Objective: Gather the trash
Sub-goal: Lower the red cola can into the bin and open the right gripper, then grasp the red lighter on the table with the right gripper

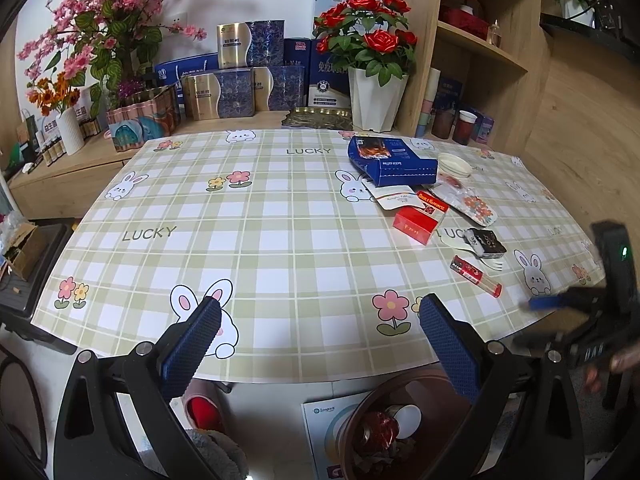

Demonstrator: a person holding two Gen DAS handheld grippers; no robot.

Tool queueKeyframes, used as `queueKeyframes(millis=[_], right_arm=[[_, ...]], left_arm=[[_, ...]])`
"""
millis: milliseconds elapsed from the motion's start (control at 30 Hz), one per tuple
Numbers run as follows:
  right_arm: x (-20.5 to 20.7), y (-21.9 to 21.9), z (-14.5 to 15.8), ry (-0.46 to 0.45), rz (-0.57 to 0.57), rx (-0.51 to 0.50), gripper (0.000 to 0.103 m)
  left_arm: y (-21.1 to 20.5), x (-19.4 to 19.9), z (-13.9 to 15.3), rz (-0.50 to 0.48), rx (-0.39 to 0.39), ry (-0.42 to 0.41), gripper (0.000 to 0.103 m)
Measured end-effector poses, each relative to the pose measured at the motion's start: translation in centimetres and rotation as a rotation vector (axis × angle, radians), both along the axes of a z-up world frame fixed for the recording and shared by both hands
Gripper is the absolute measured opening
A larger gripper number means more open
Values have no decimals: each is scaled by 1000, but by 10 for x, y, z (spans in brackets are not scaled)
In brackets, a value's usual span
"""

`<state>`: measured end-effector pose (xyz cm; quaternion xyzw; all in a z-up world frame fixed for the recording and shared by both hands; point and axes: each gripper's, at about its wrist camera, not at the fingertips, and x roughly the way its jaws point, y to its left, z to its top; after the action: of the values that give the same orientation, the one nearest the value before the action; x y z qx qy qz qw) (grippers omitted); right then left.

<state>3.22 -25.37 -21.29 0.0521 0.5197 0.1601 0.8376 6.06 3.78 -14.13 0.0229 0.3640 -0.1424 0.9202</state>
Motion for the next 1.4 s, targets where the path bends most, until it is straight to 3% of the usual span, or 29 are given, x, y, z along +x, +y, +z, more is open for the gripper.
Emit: queueKeyframes(millis=[333, 500, 667, 767, 867, 933, 1233, 1400], right_arm=[[12, -55, 15, -87, -177, -58, 97], [12, -54, 14, -124, -139, -108, 97], [20, -41, 1, -90, -57, -125, 97], [25, -31, -5, -75, -45, -214, 97], [32, -27, -11, -60, -22, -190, 94], [36, -21, -14, -66, 2, -204, 72], [57, -5, -22, -63, 66, -193, 49], [68, 0, -28, -47, 74, -187, 46]], left_arm=[[-6, 4, -1, -14, 12, 6, 97], [-8, 8, -3, -13, 14, 13, 97], [-8, 11, -7, -12, 6, 26, 97], [-7, 14, -10, -11, -1, 33, 97], [-7, 17, -13, -5, -3, 41, 97], [-7, 19, -15, -5, -3, 43, 97], [-12, 26, -25, -23, -3, 62, 97], [-15, 31, -30, -32, -7, 73, 97]])
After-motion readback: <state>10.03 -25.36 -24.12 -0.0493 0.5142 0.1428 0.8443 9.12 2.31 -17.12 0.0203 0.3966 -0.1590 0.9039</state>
